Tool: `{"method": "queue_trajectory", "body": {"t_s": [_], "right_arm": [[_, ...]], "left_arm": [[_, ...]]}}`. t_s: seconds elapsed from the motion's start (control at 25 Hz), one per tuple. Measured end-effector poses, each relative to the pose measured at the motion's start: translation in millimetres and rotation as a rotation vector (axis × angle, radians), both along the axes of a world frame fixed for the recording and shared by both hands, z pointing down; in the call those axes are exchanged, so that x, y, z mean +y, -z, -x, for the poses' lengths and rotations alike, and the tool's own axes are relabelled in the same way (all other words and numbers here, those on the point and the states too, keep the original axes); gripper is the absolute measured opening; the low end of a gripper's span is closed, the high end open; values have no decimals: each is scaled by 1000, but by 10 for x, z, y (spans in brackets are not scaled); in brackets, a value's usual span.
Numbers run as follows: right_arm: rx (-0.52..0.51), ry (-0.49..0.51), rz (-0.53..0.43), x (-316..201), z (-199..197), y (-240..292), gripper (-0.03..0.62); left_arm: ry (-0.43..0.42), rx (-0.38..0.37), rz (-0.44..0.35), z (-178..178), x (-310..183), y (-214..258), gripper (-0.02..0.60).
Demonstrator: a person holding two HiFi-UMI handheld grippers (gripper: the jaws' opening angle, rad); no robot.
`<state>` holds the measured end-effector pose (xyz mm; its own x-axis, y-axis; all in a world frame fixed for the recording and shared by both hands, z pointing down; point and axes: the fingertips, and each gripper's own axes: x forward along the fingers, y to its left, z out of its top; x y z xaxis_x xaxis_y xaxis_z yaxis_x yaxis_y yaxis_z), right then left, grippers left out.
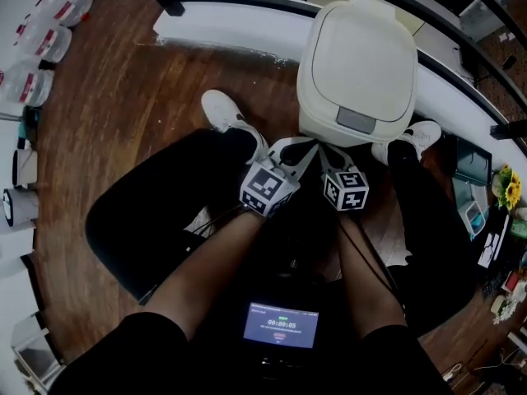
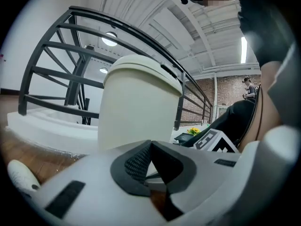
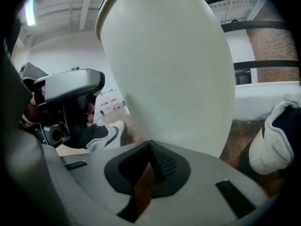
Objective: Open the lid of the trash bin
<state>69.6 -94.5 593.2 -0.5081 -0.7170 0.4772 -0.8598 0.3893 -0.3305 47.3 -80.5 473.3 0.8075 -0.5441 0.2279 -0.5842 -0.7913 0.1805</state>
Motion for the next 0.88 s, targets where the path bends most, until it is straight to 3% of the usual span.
{"method": "queue_trajectory", "body": {"t_s": [0.44,0.88], "right_arm": [[2,-94,84,-226,-304,-637,17],[50,-177,174,-435,-427,-1045,5]], "left_arm": [[0,-13,110,-47,-114,-661,38],[-22,-3,135,-125,-181,-843,38]]}}
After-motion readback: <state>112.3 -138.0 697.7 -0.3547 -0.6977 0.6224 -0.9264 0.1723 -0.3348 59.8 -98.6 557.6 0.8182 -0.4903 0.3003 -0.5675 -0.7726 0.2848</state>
